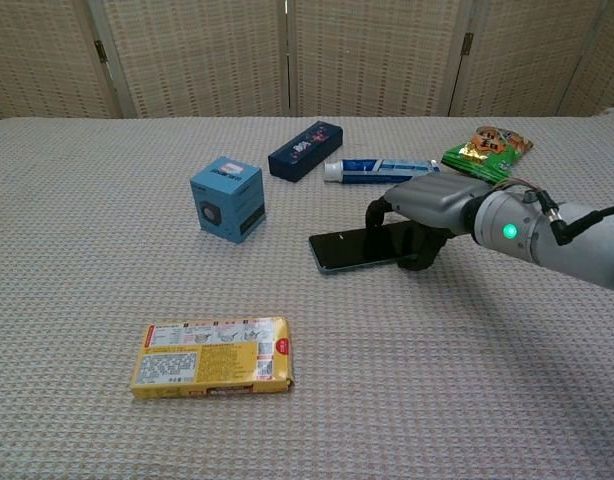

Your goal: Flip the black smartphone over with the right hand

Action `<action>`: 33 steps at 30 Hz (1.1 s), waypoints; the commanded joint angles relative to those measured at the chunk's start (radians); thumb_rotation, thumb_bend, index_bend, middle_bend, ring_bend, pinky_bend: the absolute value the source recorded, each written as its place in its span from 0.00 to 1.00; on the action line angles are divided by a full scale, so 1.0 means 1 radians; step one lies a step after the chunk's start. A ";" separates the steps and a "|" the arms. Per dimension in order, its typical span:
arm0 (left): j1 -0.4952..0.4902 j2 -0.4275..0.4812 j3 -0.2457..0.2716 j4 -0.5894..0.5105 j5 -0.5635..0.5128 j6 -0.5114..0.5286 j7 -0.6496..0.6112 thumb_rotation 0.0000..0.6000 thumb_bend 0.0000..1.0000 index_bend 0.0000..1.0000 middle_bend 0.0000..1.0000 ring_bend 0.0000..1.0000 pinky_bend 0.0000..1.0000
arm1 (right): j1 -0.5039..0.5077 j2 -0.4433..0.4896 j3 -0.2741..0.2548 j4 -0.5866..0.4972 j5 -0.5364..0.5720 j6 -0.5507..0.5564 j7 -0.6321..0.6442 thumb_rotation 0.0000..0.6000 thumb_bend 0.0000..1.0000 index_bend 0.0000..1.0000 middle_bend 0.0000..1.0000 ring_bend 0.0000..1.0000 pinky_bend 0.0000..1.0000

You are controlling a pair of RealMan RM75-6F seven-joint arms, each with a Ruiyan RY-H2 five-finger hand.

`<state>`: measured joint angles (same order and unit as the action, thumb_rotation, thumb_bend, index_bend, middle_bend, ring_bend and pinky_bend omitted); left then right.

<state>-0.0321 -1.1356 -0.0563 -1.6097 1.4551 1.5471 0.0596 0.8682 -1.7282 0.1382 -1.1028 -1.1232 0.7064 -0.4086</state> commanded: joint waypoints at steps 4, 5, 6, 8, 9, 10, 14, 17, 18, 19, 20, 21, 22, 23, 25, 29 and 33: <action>0.003 0.002 -0.001 0.004 -0.001 0.002 -0.007 1.00 0.21 0.16 0.15 0.14 0.19 | 0.012 -0.025 0.009 0.042 0.000 -0.001 0.018 1.00 0.31 0.33 0.30 0.13 0.25; 0.004 0.002 -0.002 0.005 -0.002 0.003 -0.009 1.00 0.21 0.16 0.15 0.14 0.19 | 0.013 -0.029 0.011 0.049 0.001 -0.002 0.021 1.00 0.32 0.33 0.30 0.14 0.25; 0.004 0.002 -0.002 0.006 -0.002 0.003 -0.011 1.00 0.21 0.16 0.15 0.14 0.19 | 0.016 -0.033 0.013 0.058 0.002 -0.004 0.025 1.00 0.32 0.34 0.30 0.14 0.25; 0.005 0.002 -0.002 0.008 -0.001 0.004 -0.012 1.00 0.21 0.16 0.15 0.14 0.19 | 0.019 -0.037 0.016 0.067 0.003 -0.008 0.030 1.00 0.34 0.34 0.30 0.15 0.25; 0.006 0.003 -0.001 0.009 -0.001 0.004 -0.014 1.00 0.21 0.16 0.15 0.14 0.19 | 0.020 -0.038 0.017 0.069 0.004 -0.010 0.035 1.00 0.35 0.34 0.31 0.15 0.25; 0.007 0.003 -0.001 0.009 -0.002 0.005 -0.015 1.00 0.21 0.16 0.15 0.14 0.19 | 0.020 -0.037 0.018 0.067 0.003 -0.010 0.040 1.00 0.37 0.35 0.31 0.15 0.25; 0.008 0.004 -0.004 0.012 -0.005 0.006 -0.017 1.00 0.21 0.16 0.15 0.14 0.19 | 0.020 -0.020 0.019 0.049 -0.006 -0.007 0.052 1.00 0.47 0.36 0.32 0.17 0.25; 0.006 0.004 -0.004 0.011 -0.002 0.004 -0.016 1.00 0.21 0.16 0.15 0.14 0.19 | 0.018 0.005 0.019 0.014 -0.008 -0.009 0.061 1.00 0.55 0.37 0.33 0.18 0.25; 0.006 0.004 -0.004 0.010 -0.002 0.003 -0.015 1.00 0.21 0.16 0.15 0.14 0.19 | 0.017 0.014 0.018 0.002 -0.009 -0.009 0.061 1.00 0.56 0.38 0.33 0.19 0.25; 0.005 0.004 -0.004 0.010 -0.001 0.003 -0.014 1.00 0.21 0.16 0.15 0.14 0.19 | 0.016 0.024 0.017 -0.012 -0.010 -0.007 0.061 1.00 0.57 0.38 0.34 0.19 0.25; 0.005 0.004 -0.005 0.009 -0.001 0.003 -0.014 1.00 0.21 0.16 0.15 0.14 0.19 | 0.014 0.035 0.016 -0.027 -0.011 -0.005 0.060 1.00 0.57 0.39 0.34 0.20 0.25; 0.006 0.004 -0.005 0.009 -0.001 0.004 -0.013 1.00 0.21 0.16 0.15 0.14 0.19 | 0.011 0.052 0.013 -0.050 -0.014 -0.002 0.060 1.00 0.58 0.40 0.35 0.20 0.25; 0.006 0.005 -0.005 0.008 -0.001 0.003 -0.012 1.00 0.21 0.16 0.15 0.14 0.19 | 0.008 0.066 0.011 -0.069 -0.014 -0.001 0.059 1.00 0.58 0.40 0.35 0.21 0.25; 0.006 0.005 -0.005 0.008 -0.001 0.003 -0.011 1.00 0.21 0.16 0.15 0.14 0.19 | 0.004 0.086 0.006 -0.097 -0.014 -0.001 0.058 1.00 0.58 0.41 0.36 0.21 0.25; 0.006 0.006 -0.005 0.007 -0.003 0.002 -0.009 1.00 0.21 0.16 0.15 0.14 0.19 | -0.001 0.119 -0.002 -0.140 -0.007 -0.005 0.049 1.00 0.58 0.42 0.37 0.22 0.25; 0.005 0.006 -0.005 0.005 -0.002 0.001 -0.006 1.00 0.21 0.16 0.15 0.14 0.19 | -0.008 0.185 -0.025 -0.234 0.016 -0.008 0.006 1.00 0.58 0.45 0.39 0.24 0.25; 0.004 0.005 -0.006 0.004 -0.002 -0.002 -0.001 1.00 0.21 0.16 0.15 0.14 0.19 | -0.011 0.231 -0.037 -0.300 0.072 -0.002 -0.036 1.00 0.59 0.47 0.41 0.26 0.25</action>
<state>-0.0283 -1.1308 -0.0620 -1.6058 1.4527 1.5457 0.0579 0.8610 -1.5180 0.1109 -1.3749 -1.0812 0.7012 -0.4205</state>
